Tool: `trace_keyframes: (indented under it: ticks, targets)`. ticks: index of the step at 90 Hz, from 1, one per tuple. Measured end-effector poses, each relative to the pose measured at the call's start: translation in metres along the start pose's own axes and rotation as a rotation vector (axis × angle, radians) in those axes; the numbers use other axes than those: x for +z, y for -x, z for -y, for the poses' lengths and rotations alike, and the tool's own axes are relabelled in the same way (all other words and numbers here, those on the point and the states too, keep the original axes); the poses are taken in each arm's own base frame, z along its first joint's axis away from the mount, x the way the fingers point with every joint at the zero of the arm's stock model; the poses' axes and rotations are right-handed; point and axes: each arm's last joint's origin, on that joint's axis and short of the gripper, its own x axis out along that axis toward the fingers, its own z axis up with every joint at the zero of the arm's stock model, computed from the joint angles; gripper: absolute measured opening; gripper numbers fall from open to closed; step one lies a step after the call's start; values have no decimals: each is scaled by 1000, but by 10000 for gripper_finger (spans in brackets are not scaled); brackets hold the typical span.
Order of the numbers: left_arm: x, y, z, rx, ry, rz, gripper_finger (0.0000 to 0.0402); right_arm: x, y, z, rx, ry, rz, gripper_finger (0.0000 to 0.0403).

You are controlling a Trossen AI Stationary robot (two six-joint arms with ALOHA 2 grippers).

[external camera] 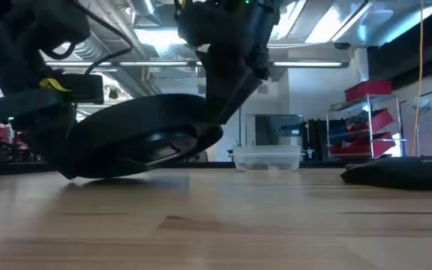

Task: Insert battery
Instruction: Prepare the wall clock

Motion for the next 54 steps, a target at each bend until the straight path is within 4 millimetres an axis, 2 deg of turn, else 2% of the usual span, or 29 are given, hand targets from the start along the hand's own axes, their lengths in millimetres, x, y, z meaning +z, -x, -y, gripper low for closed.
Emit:
trace_keyframes:
  ticks: [27, 54]
  targets:
    - [8, 9, 4, 26, -25, -6, 46, -3, 0, -1, 14, 11, -35, 177]
    - [24, 33, 17, 50, -86, -1, 46, -4, 6, 0, 21, 22, -86, 177]
